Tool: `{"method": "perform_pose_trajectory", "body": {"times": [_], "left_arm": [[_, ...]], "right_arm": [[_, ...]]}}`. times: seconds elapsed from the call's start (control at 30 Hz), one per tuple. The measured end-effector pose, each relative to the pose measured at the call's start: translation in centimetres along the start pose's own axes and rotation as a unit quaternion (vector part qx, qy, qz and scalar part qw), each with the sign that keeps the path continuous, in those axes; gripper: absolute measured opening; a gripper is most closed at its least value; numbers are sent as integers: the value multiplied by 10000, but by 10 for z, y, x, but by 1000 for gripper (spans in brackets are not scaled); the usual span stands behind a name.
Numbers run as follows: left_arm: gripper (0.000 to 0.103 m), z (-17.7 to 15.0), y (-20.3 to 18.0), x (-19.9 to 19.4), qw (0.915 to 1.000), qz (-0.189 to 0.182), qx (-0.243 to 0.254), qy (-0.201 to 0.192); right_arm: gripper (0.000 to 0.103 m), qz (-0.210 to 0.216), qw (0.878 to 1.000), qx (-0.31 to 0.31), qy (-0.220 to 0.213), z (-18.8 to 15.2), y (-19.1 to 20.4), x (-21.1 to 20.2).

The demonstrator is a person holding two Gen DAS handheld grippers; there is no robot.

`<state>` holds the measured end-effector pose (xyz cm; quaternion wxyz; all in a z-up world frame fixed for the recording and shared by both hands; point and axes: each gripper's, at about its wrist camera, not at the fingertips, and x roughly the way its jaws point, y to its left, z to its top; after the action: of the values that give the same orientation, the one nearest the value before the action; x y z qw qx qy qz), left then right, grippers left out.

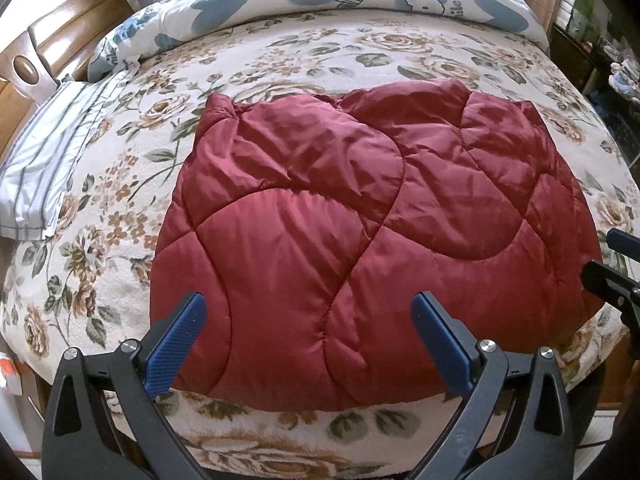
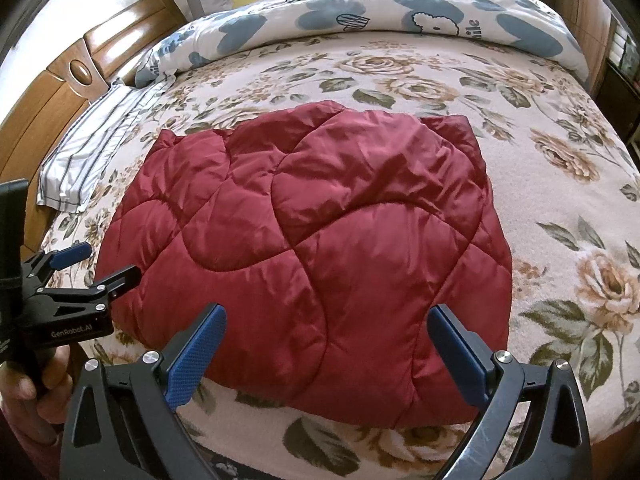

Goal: Fold large clothes

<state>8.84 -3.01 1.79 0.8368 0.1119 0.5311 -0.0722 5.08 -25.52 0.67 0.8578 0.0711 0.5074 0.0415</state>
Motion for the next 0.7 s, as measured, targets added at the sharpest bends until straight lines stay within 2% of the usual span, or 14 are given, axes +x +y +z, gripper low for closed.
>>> {"method": "perform_pose_trajectory", "body": {"times": [0.7], "left_arm": [[103, 3, 0, 3, 10000, 38, 30, 2]], "right_arm": [[101, 3, 10000, 30, 8, 6, -3, 0]]}}
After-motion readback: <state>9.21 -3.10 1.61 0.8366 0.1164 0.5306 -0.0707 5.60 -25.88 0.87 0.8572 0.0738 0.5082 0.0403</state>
